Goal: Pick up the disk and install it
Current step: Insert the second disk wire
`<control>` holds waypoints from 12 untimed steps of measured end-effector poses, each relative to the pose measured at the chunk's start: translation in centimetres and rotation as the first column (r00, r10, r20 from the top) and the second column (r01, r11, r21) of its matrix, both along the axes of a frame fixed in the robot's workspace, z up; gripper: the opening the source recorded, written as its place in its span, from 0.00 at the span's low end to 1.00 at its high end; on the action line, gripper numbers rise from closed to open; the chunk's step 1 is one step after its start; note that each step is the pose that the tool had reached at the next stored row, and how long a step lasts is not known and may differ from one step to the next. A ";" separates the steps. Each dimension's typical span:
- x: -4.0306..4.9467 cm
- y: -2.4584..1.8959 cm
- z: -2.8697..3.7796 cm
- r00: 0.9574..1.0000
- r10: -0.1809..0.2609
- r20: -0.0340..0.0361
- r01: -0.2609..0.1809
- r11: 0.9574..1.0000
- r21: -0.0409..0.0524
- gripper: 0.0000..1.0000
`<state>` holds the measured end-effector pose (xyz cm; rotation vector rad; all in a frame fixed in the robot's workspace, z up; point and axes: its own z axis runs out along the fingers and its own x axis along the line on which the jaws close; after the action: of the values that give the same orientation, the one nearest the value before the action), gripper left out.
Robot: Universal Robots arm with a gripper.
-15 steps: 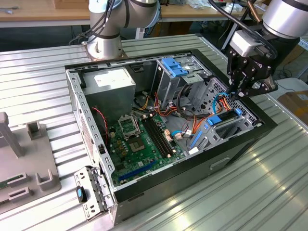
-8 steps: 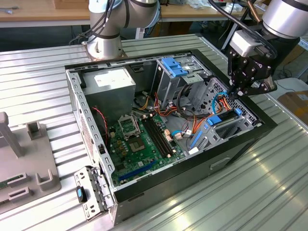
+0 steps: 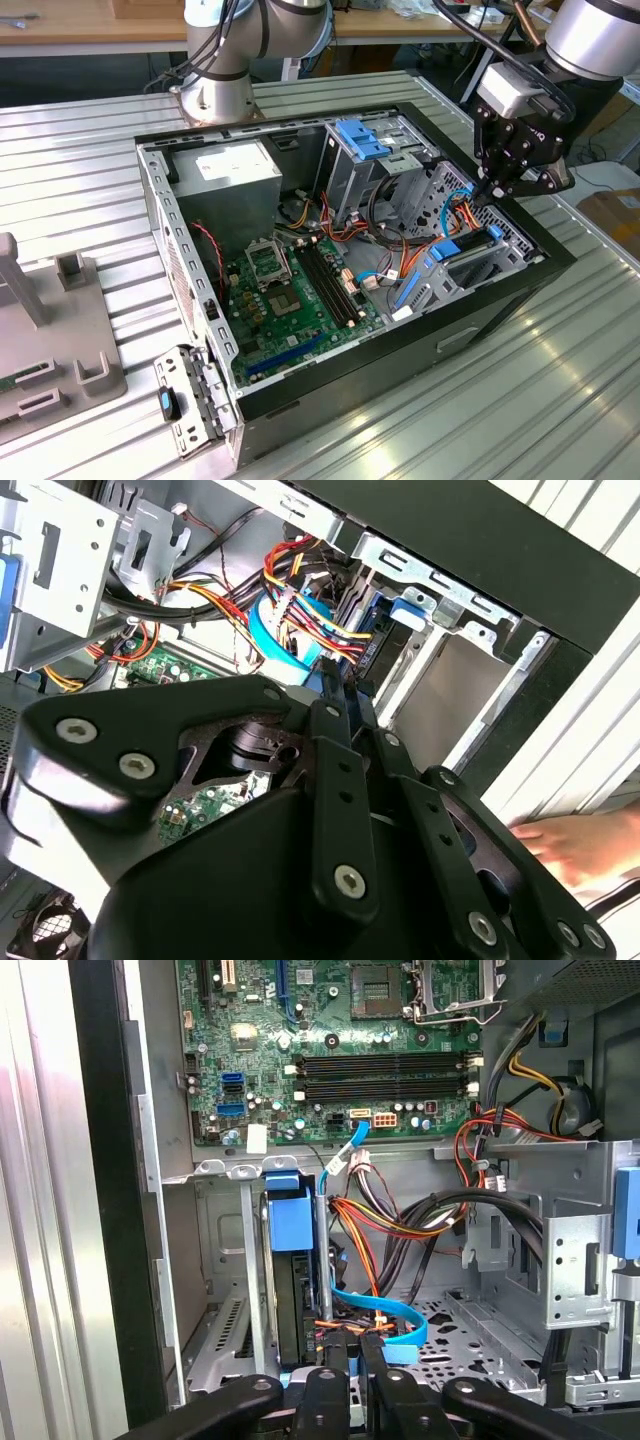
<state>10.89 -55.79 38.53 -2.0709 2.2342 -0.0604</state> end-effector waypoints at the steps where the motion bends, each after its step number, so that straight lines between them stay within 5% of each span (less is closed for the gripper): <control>1: 0.00 0.00 0.00 1.000 0.000 0.000 0.000 1.000 0.000 0.17; 12: -0.52 -0.38 -0.02 1.000 0.002 0.000 -0.002 1.000 0.000 0.17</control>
<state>10.37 -56.18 38.51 -2.0727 2.2325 -0.0603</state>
